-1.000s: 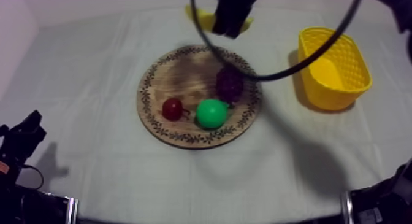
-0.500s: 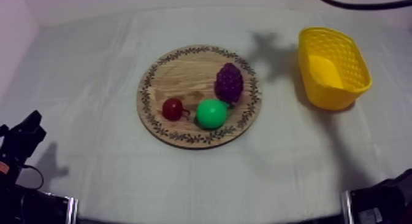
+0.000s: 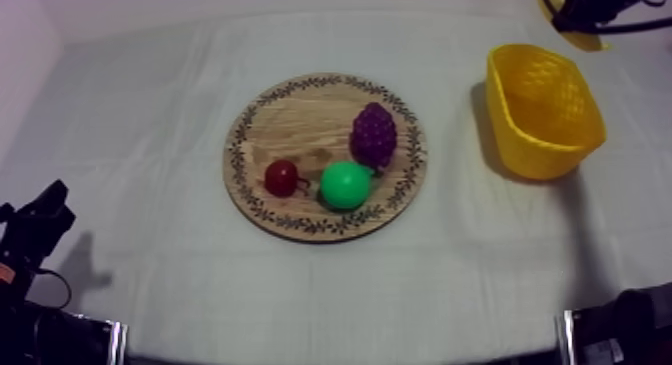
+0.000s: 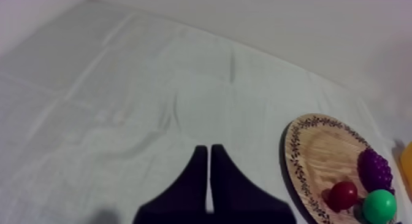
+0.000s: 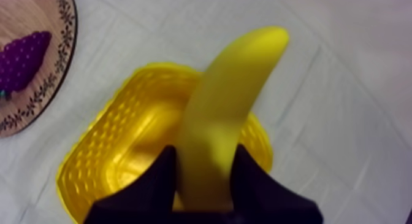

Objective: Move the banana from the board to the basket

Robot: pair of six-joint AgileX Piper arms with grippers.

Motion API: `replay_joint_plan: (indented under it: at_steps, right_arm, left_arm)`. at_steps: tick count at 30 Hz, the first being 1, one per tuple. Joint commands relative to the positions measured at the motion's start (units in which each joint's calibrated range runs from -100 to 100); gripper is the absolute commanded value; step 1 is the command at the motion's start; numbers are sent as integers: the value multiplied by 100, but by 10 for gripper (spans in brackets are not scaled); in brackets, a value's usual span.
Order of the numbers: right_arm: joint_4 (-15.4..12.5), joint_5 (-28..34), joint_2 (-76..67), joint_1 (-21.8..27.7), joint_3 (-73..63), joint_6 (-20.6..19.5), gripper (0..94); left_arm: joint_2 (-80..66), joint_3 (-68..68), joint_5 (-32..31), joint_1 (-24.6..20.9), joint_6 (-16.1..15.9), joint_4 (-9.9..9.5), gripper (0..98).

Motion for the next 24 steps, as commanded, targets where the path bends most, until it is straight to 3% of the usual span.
replay_joint_plan:
  at_steps: [1,10,17,24]
  right_arm:
    - [11,-9,-5,13,274,47,141]
    - [100,-358,-118,42,980,-88,149]
    - [154,-605,-353,63,1255,-461,401]
    - [261,-1192,-1131,-72,1914,-741,437]
  left_arm:
    - [-3,3,-2,-1,-1,-1,1]
    - [-3,3,-2,-1,-1,-1,1]
    - [-3,3,-2,-1,-1,-1,1]
    - [-3,3,-2,-1,-1,-1,1]
